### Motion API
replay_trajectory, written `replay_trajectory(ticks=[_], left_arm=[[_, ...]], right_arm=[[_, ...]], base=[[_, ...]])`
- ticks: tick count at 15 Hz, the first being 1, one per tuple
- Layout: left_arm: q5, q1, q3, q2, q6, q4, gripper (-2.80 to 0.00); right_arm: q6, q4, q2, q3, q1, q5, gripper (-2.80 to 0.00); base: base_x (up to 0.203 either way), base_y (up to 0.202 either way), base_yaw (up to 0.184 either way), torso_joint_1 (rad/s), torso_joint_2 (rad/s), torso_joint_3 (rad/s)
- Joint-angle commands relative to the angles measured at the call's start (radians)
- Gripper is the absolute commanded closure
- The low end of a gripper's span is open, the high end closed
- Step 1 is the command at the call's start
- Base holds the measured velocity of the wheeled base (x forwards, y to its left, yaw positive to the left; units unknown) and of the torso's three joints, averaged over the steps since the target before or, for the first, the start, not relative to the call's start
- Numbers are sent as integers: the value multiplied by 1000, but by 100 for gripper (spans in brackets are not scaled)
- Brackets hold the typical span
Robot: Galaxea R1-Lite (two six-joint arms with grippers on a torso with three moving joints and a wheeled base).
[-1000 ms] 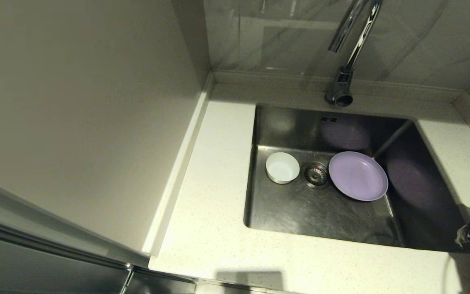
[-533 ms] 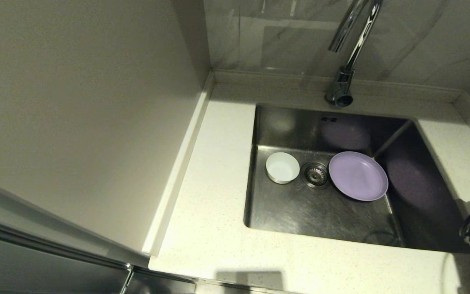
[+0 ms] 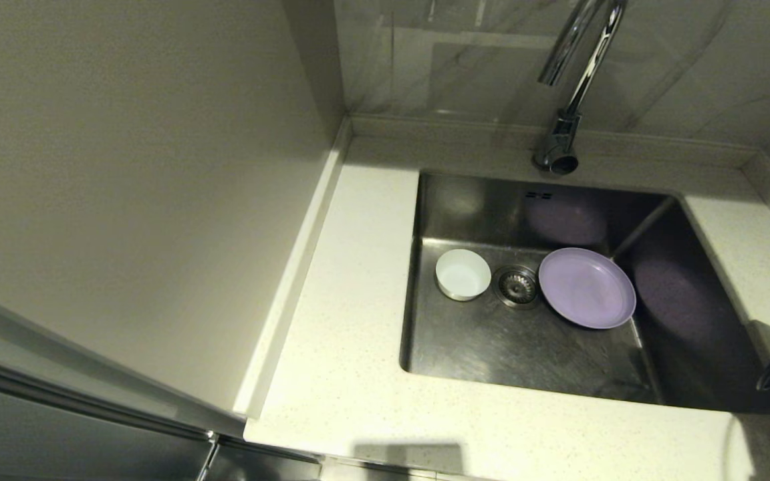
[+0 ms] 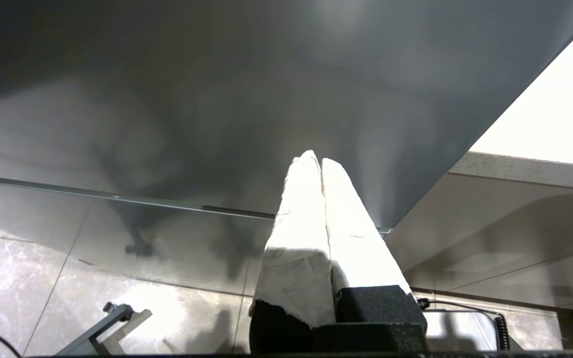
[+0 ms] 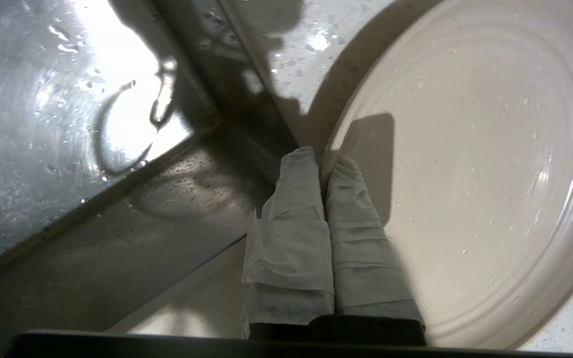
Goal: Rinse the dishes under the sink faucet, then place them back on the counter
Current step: Put a plate into the sink
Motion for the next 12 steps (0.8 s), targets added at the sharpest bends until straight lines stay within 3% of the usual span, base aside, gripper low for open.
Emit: replay_trajectory(ticks=[1,6,12], left_arm=[[0,0,0,-2,-1,-1,0],[0,0,0,-2,-1,-1,0],[0,0,0,-2,-1,-1,0]], right_arm=[[2,-1,-23,0,39,-3,0],[-26,0,-127,7,263,-61,0],[-118,-1,-164,-23,512,-160,0]], base=[[0,0,0,0,0,0],[0,0,0,0,0,0],[0,0,0,0,0,0]])
